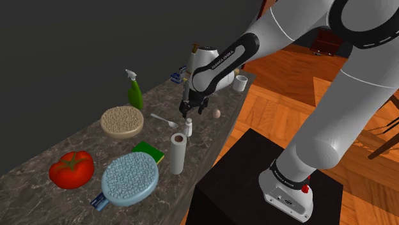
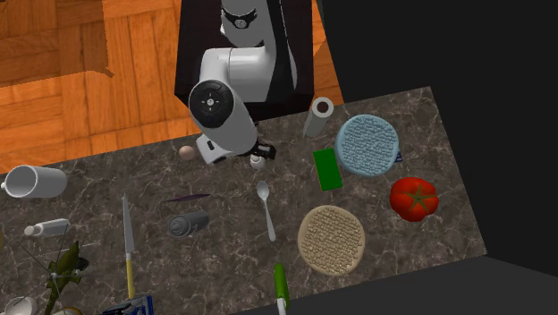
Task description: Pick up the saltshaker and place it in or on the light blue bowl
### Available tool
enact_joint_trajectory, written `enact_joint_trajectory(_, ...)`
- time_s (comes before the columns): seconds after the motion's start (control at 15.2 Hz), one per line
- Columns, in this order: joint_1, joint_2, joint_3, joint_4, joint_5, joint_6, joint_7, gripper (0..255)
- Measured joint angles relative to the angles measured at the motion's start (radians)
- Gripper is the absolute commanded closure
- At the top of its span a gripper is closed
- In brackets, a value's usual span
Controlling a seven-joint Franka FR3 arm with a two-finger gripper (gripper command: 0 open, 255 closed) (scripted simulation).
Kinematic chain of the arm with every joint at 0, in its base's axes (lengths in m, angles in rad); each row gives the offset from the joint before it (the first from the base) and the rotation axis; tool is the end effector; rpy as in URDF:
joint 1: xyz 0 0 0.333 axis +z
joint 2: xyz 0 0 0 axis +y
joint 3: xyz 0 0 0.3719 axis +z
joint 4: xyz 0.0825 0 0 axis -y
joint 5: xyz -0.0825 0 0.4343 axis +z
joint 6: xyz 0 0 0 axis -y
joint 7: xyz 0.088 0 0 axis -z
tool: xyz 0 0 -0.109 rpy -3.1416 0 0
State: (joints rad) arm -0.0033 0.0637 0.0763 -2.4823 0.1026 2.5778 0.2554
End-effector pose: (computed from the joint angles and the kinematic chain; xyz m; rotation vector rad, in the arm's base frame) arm 0.5081 0.0357 0.2795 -3.0483 0.4117 -0.0328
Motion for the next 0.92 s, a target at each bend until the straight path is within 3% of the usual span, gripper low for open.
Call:
enact_joint_trajectory(0.53,0.007,0.128,0.006,0.013,0.012,0.119,0.003,0)
enact_joint_trajectory(0.92,0.007,0.141,0.006,0.017,0.011,0.128,0.003,0)
